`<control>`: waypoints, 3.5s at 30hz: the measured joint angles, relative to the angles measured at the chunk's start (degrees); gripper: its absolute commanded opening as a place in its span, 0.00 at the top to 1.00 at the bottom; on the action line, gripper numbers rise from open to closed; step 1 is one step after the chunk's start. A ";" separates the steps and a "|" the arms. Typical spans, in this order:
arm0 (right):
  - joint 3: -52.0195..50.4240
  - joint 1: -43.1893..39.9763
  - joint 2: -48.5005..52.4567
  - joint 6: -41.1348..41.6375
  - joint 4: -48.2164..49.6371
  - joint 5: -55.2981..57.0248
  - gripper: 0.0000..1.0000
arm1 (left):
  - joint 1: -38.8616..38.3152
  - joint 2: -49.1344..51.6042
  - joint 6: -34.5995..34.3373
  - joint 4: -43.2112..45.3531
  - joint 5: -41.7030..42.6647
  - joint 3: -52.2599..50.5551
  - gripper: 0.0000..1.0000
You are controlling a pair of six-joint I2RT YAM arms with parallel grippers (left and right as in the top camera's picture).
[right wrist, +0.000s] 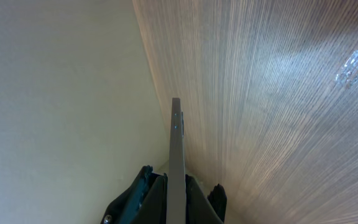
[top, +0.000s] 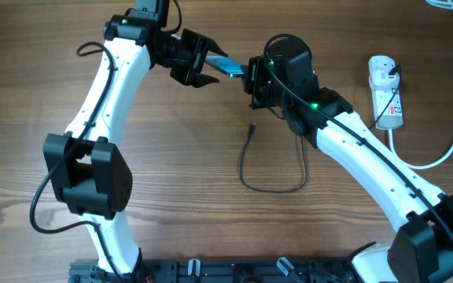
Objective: Plug charger to phone and switch on socket
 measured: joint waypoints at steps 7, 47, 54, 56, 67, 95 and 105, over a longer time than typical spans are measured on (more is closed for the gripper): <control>0.00 0.00 0.00 0.00 0.11 -0.74 0.96 | 0.00 0.00 -0.37 0.00 0.68 0.00 0.49; 0.00 -0.33 0.00 2.08 0.37 -3.78 0.92 | 0.00 0.00 -0.39 0.13 0.90 0.00 0.91; 0.07 -0.42 0.00 2.23 0.81 -4.72 0.46 | 0.09 -0.09 -0.39 -0.20 0.98 0.00 0.96; 0.11 -0.46 0.00 1.79 0.87 -4.76 0.35 | 0.04 -0.09 -0.39 -0.24 0.63 0.00 0.96; 0.13 -1.42 0.00 -8.79 0.85 -5.60 0.13 | 0.04 -0.09 1.03 0.13 -9.55 0.00 0.96; 0.46 -5.99 11.76 -82.84 -32.17 -9.07 0.62 | 0.07 -0.09 19.63 -5.73 -42.99 0.00 0.96; 2.03 0.76 19.21 -80.39 -30.77 -9.16 0.63 | 0.04 -0.09 19.63 -5.88 -43.28 0.00 0.96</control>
